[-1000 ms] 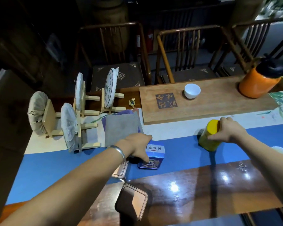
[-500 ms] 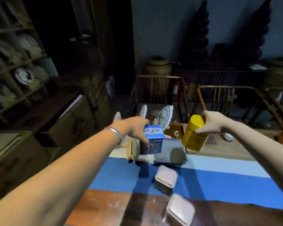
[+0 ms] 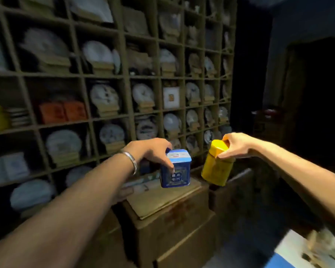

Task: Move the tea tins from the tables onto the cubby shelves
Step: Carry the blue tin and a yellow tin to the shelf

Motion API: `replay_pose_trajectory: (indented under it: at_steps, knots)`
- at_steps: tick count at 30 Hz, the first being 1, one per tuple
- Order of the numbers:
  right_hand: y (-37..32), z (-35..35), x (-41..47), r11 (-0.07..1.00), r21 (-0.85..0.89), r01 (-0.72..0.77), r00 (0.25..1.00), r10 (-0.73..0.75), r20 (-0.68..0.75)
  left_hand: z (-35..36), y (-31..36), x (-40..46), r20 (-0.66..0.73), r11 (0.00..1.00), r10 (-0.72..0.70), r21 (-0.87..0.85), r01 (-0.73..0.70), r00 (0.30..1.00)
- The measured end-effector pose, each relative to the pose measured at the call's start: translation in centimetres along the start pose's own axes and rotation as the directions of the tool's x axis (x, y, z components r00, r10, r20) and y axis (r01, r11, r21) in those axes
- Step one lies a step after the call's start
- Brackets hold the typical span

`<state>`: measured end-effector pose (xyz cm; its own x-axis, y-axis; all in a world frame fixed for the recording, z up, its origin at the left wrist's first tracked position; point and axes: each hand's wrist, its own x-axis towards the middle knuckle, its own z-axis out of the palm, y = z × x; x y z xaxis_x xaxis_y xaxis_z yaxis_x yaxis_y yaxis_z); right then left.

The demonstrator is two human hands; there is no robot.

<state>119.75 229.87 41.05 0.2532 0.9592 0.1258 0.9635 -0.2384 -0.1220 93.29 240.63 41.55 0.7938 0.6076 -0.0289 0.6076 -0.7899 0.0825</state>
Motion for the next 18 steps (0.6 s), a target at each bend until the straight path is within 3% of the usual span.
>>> replay_pose_trajectory:
  at_steps: [6,9,18]
  knots:
    - [-21.1,-0.3,10.9,0.920,0.091,0.382,0.924,-0.382,-0.011,-3.5,-16.8,-11.8,-0.053,0.917,-0.374,-0.171,0.360,0.926]
    - [-30.0,0.3,14.6,0.842,0.132,0.522,0.848,-0.529,0.023,-3.9,-22.9,-16.2,-0.049,0.857,-0.505,-0.149,0.494,0.861]
    - [-49.0,1.6,24.3,0.625,0.197,0.756,0.630,-0.775,0.040,-7.5,-36.2,-24.0,-0.126,0.641,-0.767,-0.159,0.751,0.629]
